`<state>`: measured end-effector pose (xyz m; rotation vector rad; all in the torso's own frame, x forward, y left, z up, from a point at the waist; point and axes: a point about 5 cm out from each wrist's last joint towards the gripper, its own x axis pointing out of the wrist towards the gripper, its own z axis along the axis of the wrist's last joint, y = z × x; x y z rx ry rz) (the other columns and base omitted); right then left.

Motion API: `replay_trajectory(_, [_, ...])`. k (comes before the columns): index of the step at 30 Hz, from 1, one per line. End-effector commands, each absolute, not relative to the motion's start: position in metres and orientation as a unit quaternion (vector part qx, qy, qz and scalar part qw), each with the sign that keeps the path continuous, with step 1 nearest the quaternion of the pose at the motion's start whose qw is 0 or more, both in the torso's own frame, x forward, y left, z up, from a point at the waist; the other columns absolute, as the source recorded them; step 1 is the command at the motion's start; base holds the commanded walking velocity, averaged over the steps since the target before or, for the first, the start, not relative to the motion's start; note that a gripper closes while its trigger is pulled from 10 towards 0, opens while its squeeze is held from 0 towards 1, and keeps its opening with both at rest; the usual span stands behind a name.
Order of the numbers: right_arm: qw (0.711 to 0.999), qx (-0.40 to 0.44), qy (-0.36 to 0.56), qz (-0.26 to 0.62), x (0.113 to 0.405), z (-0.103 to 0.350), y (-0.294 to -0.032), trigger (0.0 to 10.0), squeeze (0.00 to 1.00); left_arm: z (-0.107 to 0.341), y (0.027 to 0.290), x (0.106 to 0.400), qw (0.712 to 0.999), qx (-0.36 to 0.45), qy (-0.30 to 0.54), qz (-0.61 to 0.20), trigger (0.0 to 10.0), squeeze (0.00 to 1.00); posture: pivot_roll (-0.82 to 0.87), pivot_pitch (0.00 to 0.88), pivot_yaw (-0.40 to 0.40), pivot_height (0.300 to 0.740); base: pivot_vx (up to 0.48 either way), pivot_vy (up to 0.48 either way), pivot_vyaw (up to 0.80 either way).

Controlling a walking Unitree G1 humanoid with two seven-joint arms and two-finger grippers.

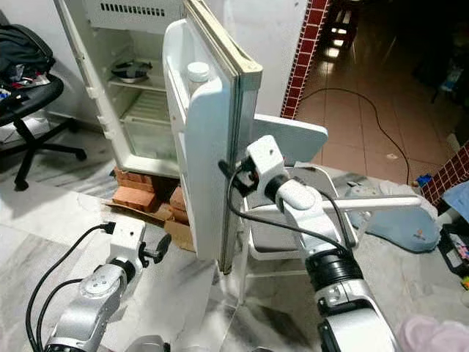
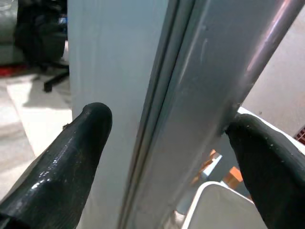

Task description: Restocking fridge

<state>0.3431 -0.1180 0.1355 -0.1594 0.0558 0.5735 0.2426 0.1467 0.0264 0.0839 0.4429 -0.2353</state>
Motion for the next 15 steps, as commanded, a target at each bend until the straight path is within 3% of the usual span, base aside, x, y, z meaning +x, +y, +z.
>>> replay_trajectory(1, [0.961, -0.037, -0.012, 0.274, 0.347, 0.155, -0.116, 10.0, 0.00, 0.030, 0.144, 0.244, 0.968, 0.046, 0.214, -0.121, 10.0, 0.00, 0.13, 0.000, -0.043, 0.740, 0.000, 0.000, 0.00])
replay_trajectory(4, [0.954, 0.048, -0.042, 0.292, 0.346, 0.170, -0.103, 10.0, 0.00, 0.031, 0.144, 0.244, 0.968, 0.047, 0.214, -0.123, 10.0, 0.00, 0.13, 0.000, -0.042, 0.740, 0.000, 0.000, 0.00])
replay_trajectory(6, [0.929, 0.134, -0.061, 0.339, 0.339, 0.185, -0.091, 10.0, 0.00, 0.031, 0.143, 0.245, 0.968, 0.047, 0.213, -0.124, 10.0, 0.00, 0.13, 0.000, -0.042, 0.740, 0.000, 0.000, 0.00])
replay_trajectory(7, [0.901, 0.187, -0.074, 0.384, 0.331, 0.196, -0.084, 10.0, 0.00, 0.031, 0.143, 0.244, 0.968, 0.047, 0.213, -0.125, 10.0, 0.00, 0.13, 0.000, -0.042, 0.740, 0.000, 0.000, 0.00])
replay_trajectory(8, [0.855, 0.245, -0.088, 0.449, 0.316, 0.211, -0.075, 10.0, 0.00, 0.031, 0.143, 0.244, 0.968, 0.047, 0.213, -0.125, 10.0, 0.00, 0.13, 0.000, -0.040, 0.740, 0.000, 0.000, 0.00])
replay_trajectory(10, [0.744, 0.299, -0.114, 0.586, 0.277, 0.239, -0.061, 10.0, 0.00, 0.031, 0.143, 0.244, 0.968, 0.047, 0.213, -0.126, 10.0, 0.00, 0.12, 0.000, -0.041, 0.740, 0.000, 0.000, 0.00])
replay_trajectory(11, [0.717, 0.305, -0.116, 0.616, 0.265, 0.244, -0.058, 10.0, 0.00, 0.031, 0.143, 0.244, 0.968, 0.047, 0.213, -0.127, 10.0, 0.00, 0.12, 0.000, -0.042, 0.740, 0.000, 0.000, 0.00])
replay_trajectory(15, [0.716, 0.316, -0.108, 0.613, 0.263, 0.243, -0.055, 10.0, 0.00, 0.031, 0.142, 0.244, 0.967, 0.047, 0.213, -0.128, 10.0, 0.00, 0.12, 0.000, -0.042, 0.740, 0.000, 0.000, 0.00])
